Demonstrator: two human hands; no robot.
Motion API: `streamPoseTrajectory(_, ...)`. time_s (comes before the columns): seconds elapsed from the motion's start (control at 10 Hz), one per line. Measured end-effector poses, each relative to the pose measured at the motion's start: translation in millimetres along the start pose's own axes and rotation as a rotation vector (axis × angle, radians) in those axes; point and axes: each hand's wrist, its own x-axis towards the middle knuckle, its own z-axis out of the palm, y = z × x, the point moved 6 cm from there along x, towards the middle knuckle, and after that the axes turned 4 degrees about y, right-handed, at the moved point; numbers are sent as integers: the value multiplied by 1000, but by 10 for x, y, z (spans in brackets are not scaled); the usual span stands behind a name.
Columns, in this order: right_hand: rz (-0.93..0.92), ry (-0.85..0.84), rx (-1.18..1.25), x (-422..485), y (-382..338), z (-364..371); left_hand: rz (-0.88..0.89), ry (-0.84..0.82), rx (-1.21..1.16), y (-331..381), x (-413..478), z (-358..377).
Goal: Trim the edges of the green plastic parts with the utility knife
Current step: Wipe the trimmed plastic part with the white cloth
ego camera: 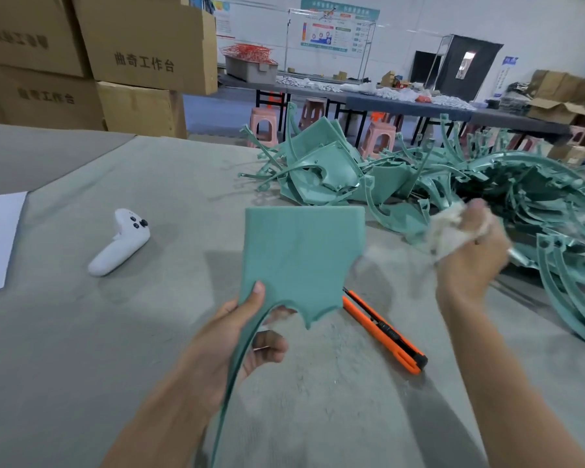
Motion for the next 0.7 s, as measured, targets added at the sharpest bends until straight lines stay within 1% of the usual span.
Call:
streamPoseTrajectory(0.1,14,-381,-29,-603,-45,336,20,-12,-8,-5,5,61)
streamPoseTrajectory(0.2,27,-581,45,-1172,-35,568,77,13,-13,-7,-1,49)
streamPoseTrajectory(0.3,-98,-504,26,-1172,-76,587,78,4,-28,-16,-21,30)
streamPoseTrajectory(0.4,-131,-262,-34,-618,-24,399,71,-21,-47,20,-18,13)
streamPoseTrajectory(0.5,40,-18,-26,31,258,-41,98,-18,-30,49,-7,-18)
streamPoseTrajectory(0.6,-27,-113,-157,7,468,-264,50,-104,27,-14,-50,113)
streamPoseTrajectory(0.7,-213,-284,-312,-297,560,-350,-63,-298,8,-142,-195,329)
